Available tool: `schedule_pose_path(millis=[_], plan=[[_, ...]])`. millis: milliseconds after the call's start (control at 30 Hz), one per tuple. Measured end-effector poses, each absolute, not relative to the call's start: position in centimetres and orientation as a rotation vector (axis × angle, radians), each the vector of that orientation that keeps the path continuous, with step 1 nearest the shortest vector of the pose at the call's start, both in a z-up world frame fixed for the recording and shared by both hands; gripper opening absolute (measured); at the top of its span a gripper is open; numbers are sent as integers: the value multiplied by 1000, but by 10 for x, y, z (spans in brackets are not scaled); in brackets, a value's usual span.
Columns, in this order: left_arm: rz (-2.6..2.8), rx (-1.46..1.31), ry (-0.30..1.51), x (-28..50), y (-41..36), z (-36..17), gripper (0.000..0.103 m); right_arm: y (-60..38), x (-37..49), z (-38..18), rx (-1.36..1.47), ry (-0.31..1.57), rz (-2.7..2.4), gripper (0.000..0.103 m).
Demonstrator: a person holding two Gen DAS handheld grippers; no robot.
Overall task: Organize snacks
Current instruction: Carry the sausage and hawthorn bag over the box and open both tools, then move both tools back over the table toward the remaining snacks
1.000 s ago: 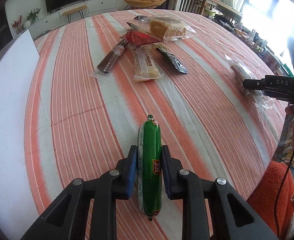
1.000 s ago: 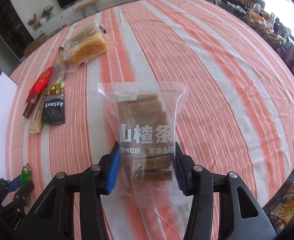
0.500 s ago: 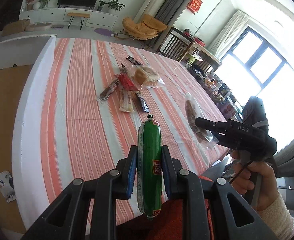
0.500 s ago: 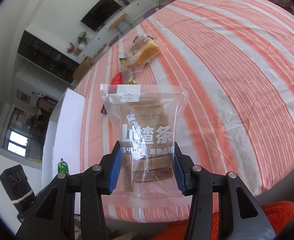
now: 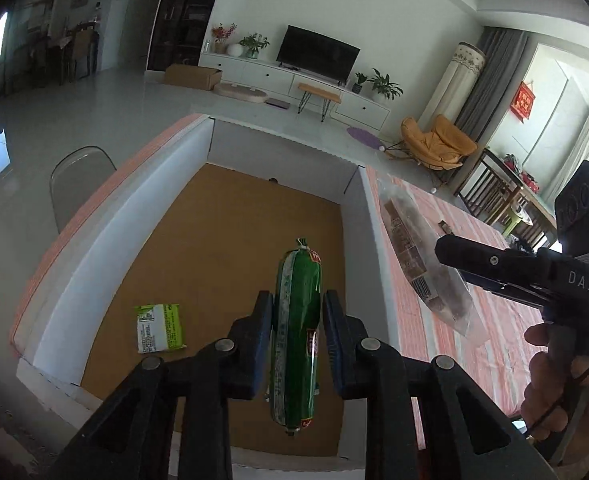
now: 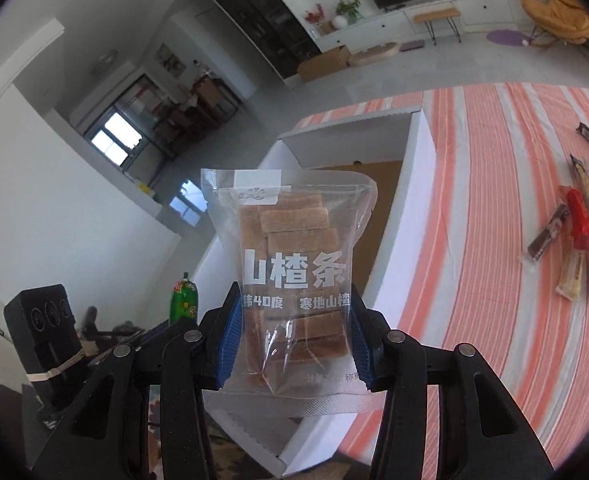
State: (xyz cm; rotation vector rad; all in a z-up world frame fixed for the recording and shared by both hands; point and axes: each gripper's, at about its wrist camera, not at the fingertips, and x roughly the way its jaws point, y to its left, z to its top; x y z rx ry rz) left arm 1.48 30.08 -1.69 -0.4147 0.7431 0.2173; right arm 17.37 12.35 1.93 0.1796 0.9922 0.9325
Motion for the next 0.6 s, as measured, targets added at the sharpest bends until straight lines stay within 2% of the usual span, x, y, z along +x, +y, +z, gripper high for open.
schedule_pose_path(millis=[33, 67, 100, 300, 400, 600], plan=[[259, -415, 753, 15, 307, -25, 48, 136, 176, 15, 143, 998, 923, 67], [288, -423, 760, 12, 313, -33, 69, 144, 178, 12, 102, 1003, 906, 74], [306, -435, 759, 11, 314, -39, 81, 148, 179, 11, 66, 994, 881, 75], [226, -401, 734, 19, 282, -44, 84, 76, 189, -10, 45, 910, 727, 76], [107, -391, 720, 31, 245, -33, 90, 14, 195, -42, -26, 882, 500, 77], [-181, -286, 785, 61, 138, -27, 94, -109, 201, -117, -44, 975, 122, 77]])
